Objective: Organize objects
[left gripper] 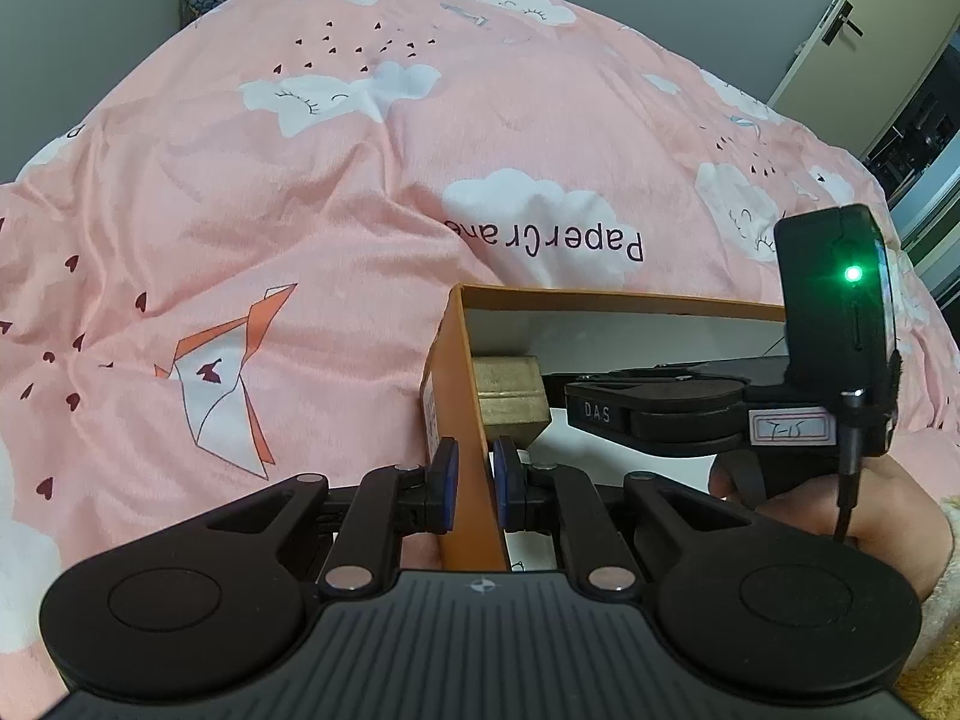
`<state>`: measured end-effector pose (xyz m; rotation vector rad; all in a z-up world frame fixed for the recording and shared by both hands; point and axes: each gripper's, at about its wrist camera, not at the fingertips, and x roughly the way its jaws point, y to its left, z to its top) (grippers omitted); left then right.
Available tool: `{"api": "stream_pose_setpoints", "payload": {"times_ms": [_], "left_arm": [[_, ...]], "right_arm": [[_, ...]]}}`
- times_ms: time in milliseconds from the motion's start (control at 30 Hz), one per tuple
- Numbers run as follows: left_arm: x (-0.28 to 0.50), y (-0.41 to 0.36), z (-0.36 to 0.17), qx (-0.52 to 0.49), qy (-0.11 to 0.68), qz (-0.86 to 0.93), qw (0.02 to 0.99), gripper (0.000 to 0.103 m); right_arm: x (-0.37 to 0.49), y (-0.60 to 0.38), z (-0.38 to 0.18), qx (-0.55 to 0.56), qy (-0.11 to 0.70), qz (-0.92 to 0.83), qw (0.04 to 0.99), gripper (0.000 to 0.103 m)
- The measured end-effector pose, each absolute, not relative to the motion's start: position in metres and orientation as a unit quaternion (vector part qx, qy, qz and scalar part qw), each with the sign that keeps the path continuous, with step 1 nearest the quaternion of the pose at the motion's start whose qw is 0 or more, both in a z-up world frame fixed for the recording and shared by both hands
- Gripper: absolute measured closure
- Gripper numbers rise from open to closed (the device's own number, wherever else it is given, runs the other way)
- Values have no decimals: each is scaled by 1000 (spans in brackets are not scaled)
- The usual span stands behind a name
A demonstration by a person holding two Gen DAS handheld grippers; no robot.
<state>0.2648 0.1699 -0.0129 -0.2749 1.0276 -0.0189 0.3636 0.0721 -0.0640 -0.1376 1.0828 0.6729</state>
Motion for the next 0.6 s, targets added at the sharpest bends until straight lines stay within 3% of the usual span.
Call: {"api": "stream_pose_setpoints", "payload": {"times_ms": [200,467,600], "left_arm": [[250,160,1,-115,464,-5,878,90],[196,125,45,-51,405,-13,913,90],[161,105,62,-29,385,-33,922,90]], "right_arm": [[351,56,-50,-56,504,317,801,102],[282,7,13,-45,435,364,822,97],[232,-32,42,-43,369,391,842,85]]}}
